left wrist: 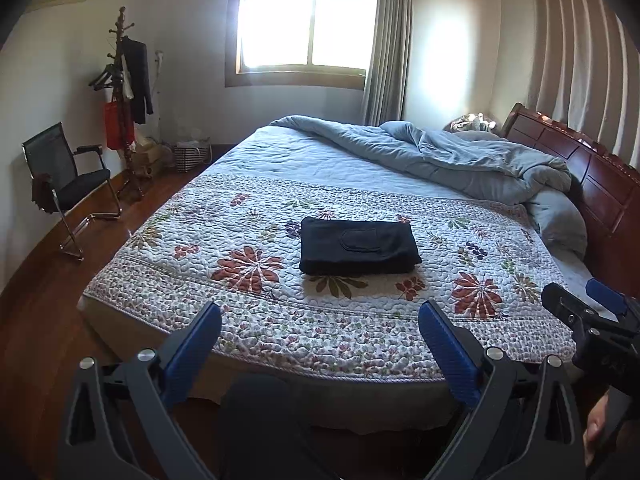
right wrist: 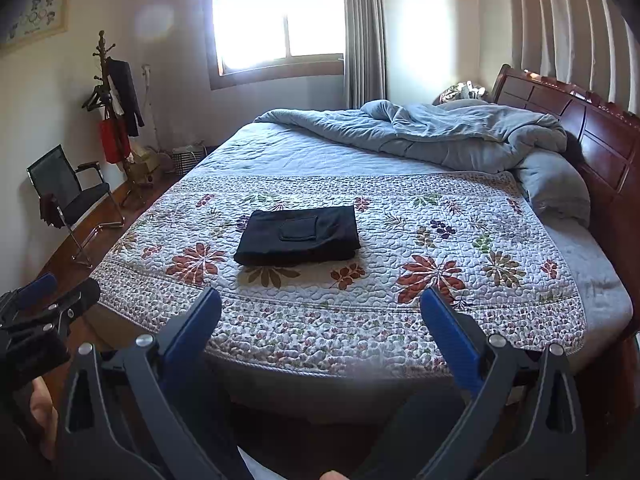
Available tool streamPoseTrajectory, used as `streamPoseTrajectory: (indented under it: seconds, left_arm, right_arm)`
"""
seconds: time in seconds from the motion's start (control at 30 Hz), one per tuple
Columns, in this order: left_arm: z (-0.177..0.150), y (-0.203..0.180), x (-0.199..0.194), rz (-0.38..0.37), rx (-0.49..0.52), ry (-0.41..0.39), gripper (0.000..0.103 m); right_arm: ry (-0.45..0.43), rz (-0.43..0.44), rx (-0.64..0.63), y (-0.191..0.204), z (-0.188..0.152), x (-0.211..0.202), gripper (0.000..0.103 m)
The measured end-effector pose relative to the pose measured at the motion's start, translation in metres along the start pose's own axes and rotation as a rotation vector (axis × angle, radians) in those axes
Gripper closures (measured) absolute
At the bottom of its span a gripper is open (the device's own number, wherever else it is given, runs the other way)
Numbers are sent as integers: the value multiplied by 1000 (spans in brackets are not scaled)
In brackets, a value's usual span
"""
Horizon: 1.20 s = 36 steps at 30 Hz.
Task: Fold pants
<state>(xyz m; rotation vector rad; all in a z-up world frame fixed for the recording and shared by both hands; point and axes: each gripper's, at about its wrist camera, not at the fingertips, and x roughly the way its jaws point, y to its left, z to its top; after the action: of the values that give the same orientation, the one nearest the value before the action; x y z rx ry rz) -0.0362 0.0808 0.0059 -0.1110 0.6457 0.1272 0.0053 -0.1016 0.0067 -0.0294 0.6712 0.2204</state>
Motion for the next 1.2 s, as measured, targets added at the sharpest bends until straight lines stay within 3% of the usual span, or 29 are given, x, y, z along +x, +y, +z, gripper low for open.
streamPoseTrajectory:
  seconds: [1.2]
  left_arm:
    - [2, -1, 20, 9, -9, 40, 4]
  right_arm:
    - [30, 10, 7, -2, -2, 23, 4]
